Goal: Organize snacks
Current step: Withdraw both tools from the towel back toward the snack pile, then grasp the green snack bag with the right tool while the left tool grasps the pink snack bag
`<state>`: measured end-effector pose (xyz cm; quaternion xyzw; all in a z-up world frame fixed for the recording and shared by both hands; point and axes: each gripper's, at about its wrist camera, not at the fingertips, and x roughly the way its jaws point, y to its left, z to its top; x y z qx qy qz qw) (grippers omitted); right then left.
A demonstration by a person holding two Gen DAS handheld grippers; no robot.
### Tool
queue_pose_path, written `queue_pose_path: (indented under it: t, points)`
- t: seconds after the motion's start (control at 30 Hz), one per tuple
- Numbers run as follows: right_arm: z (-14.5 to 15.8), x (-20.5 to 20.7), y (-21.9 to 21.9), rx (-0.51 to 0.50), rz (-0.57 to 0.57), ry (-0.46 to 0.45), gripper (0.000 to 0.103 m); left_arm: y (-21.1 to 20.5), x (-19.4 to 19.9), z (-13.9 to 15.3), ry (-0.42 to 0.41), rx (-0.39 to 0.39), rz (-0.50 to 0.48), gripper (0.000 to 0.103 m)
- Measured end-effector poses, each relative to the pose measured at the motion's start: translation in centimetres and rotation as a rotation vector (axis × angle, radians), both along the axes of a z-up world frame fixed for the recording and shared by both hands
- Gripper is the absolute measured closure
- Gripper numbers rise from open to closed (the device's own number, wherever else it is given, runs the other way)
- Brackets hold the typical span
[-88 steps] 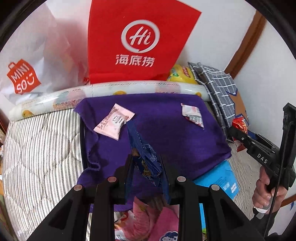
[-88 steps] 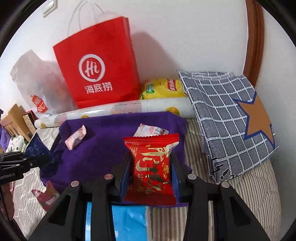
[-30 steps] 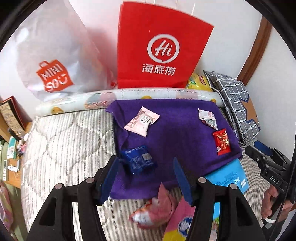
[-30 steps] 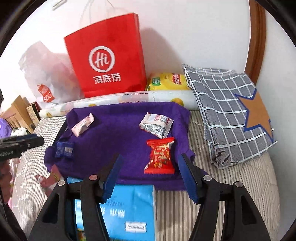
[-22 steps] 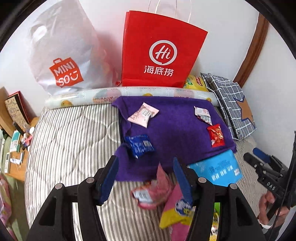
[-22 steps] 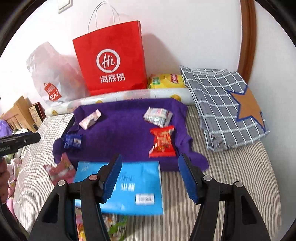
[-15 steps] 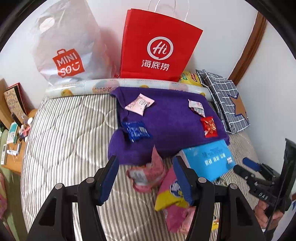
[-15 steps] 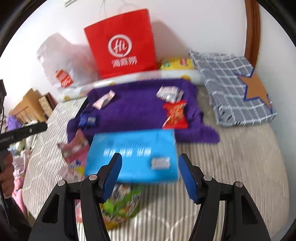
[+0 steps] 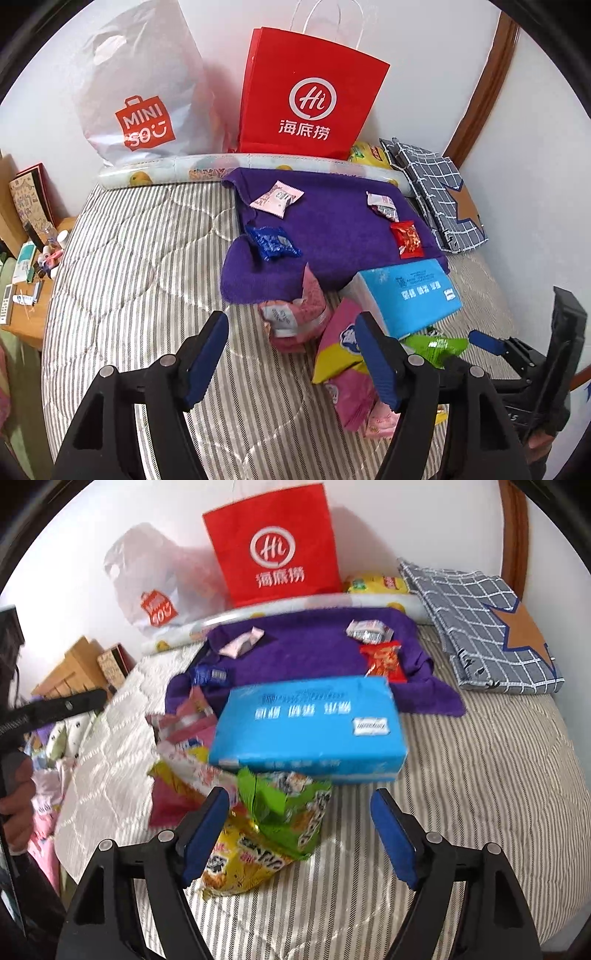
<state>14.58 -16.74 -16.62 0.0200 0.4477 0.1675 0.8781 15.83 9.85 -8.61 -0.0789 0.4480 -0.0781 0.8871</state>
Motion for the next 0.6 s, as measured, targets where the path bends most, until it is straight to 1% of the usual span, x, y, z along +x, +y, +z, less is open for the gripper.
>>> queue_pose_path:
  t: [0.13, 0.33, 0.5, 0.6]
  points:
    - [-1.1, 0.1, 0.3, -0.002, 0.005, 0.028, 0.024, 0.7, -0.4, -0.6, 0.004, -0.004, 0.005, 0.034]
    - [-2.2, 1.0, 0.8, -0.033, -0.003, 0.023, 0.024, 1.7, -0.6, -2.0, 0.028, -0.007, 0.026, 0.034]
    - [-3.4, 1.6, 1.1, -0.043, 0.028, 0.030, 0.024, 1.7, -0.6, -2.8, 0.048, -0.009, 0.034, 0.034]
    - [-3.8, 1.8, 1.0, -0.035, 0.039, 0.031, 0.024, 1.5, -0.6, -3.1, 0.055, 0.004, 0.031, 0.034]
